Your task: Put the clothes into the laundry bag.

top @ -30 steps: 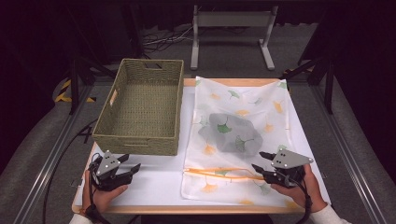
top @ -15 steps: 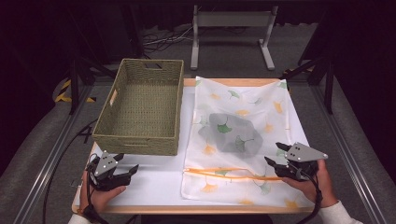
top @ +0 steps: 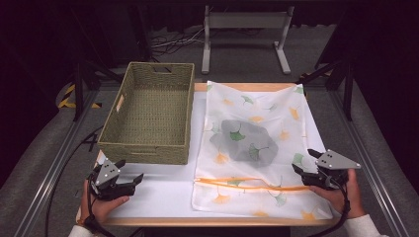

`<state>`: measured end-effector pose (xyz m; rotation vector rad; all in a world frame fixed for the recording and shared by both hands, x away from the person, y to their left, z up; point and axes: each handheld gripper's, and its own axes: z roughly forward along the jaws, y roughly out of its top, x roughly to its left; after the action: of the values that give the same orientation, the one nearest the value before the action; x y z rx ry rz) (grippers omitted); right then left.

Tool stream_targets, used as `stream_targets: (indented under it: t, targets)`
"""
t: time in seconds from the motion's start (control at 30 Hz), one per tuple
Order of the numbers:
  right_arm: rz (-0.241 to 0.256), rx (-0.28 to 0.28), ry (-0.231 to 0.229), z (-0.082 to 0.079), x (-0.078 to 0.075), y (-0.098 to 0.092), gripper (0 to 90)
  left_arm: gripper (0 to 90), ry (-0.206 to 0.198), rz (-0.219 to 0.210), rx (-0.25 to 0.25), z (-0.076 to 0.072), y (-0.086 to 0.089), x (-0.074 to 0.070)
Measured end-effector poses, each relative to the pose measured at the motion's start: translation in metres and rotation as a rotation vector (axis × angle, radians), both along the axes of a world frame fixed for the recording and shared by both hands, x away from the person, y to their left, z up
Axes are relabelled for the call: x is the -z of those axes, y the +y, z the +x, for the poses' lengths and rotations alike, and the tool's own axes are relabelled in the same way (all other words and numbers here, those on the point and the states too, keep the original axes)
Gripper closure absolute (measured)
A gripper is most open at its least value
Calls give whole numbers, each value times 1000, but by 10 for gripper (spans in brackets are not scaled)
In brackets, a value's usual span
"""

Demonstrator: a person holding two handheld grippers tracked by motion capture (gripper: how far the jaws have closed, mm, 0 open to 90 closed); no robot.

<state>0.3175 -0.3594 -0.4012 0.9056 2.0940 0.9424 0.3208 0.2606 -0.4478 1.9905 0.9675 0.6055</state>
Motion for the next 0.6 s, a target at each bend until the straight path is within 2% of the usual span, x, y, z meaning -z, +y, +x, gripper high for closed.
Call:
stream_targets:
  t: [0.27, 0.4, 0.6]
  targets:
    - [24, 62, 20, -3, 10, -16, 257, 174, 5, -27, -13, 3, 9, 5]
    - [46, 69, 19, -2, 15, -24, 243, 156, 5, -46, -15, 2, 12, 6]
    - [116, 60, 33, 0, 23, -32, 224, 122, 12, -57, -37, -1, 16, 8]
